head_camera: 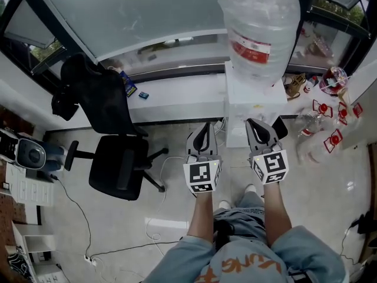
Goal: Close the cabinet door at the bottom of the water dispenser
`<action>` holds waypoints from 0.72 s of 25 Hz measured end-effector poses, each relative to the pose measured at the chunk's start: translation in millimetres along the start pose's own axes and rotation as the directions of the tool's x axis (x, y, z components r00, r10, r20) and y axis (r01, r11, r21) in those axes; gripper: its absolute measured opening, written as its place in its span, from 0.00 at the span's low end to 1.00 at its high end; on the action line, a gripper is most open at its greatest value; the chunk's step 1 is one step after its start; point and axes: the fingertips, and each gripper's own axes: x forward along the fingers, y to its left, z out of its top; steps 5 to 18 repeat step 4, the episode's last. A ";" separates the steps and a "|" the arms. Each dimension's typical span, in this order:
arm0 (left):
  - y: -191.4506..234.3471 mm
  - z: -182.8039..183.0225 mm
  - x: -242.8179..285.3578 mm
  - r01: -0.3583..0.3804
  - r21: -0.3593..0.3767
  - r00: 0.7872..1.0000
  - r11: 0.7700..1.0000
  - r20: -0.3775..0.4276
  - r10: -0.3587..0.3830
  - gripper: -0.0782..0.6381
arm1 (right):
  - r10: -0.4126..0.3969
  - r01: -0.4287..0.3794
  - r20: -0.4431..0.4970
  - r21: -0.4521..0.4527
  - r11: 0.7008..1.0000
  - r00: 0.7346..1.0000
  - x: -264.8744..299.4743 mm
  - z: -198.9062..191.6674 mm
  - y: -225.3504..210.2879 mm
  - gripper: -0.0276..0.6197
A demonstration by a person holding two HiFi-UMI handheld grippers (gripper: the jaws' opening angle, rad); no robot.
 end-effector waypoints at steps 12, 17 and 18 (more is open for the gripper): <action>2.8 -0.9 -3.3 -0.003 -0.003 1.000 1.000 0.003 0.003 0.12 | 0.008 -0.008 0.001 -0.017 1.000 1.000 0.1 1.3 4.9 0.09; 2.8 -0.9 -3.3 -0.003 -0.003 1.000 1.000 0.003 0.003 0.12 | 0.008 -0.008 0.001 -0.017 1.000 1.000 0.1 1.3 4.9 0.09; 2.8 -0.9 -3.3 -0.003 -0.003 1.000 1.000 0.003 0.003 0.12 | 0.008 -0.008 0.001 -0.017 1.000 1.000 0.1 1.3 4.9 0.09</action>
